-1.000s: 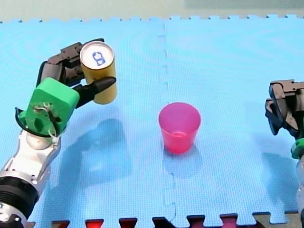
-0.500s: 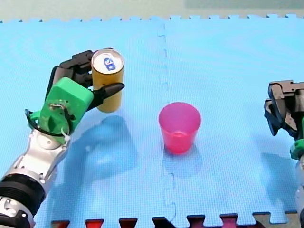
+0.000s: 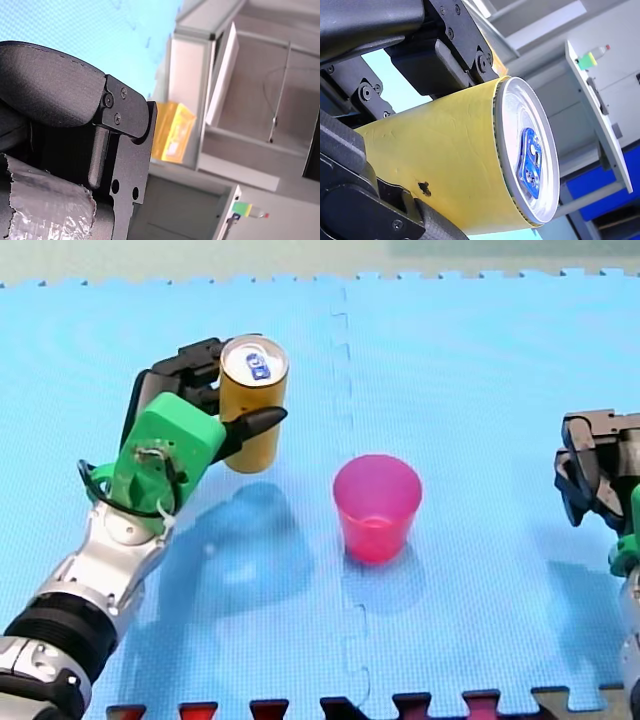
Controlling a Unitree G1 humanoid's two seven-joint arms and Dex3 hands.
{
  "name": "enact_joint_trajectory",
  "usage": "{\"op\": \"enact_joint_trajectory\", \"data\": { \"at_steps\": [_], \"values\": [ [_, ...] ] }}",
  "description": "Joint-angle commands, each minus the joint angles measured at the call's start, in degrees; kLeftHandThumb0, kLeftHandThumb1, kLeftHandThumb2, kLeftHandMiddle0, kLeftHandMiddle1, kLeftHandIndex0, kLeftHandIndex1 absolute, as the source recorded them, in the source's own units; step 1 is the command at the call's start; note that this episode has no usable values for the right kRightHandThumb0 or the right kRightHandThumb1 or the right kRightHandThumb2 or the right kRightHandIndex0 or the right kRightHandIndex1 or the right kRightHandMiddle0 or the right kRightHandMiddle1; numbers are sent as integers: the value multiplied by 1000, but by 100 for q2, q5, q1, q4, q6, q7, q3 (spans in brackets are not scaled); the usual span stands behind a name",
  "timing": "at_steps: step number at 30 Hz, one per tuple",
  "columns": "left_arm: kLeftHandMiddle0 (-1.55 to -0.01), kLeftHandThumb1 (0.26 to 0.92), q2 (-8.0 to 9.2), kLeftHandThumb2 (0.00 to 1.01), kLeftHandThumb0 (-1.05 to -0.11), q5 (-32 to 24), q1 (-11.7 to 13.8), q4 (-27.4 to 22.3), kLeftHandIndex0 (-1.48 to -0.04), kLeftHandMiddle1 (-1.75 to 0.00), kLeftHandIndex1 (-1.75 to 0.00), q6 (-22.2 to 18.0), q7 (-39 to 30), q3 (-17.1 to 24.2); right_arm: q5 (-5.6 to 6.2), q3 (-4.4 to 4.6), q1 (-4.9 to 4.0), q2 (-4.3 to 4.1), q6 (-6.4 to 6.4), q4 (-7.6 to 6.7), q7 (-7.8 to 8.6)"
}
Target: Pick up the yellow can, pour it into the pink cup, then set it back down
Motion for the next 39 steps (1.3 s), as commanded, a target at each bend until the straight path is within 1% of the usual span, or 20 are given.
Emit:
{"op": "enact_joint_trajectory", "data": {
  "at_steps": [1, 8, 16, 25, 33, 39],
  "values": [
    [-1390, 813, 0, 0, -397, -7, -68, -23, -1212, 0, 0, -48, -2, -19, -7, -2, 10, 2, -19, -14, -41],
    [-1390, 812, -4, 0, -401, 42, -88, -2, -1211, 0, 0, -71, -5, -87, -46, 30, -8, 16, 21, -2, -154],
    [-1385, 813, -15, 1, -406, 342, -148, -44, -1207, 0, 0, -93, 124, -346, -62, 51, 0, 25, 45, -16, -221],
    [-1379, 815, -114, 0, -412, 506, -210, -97, -1204, 0, 0, -15, 287, -508, -59, 49, 12, 39, 139, -63, -250],
    [-1366, 825, -214, 3, -464, 806, -338, -31, -1190, 0, 0, 14, 566, -753, -52, 46, -11, 46, 188, -60, -264],
    [-1358, 825, -216, 1, -487, 1012, -415, 21, -1187, 0, 0, 0, 730, -922, -47, 37, -1, 57, 176, -60, -268]
  ]
}}
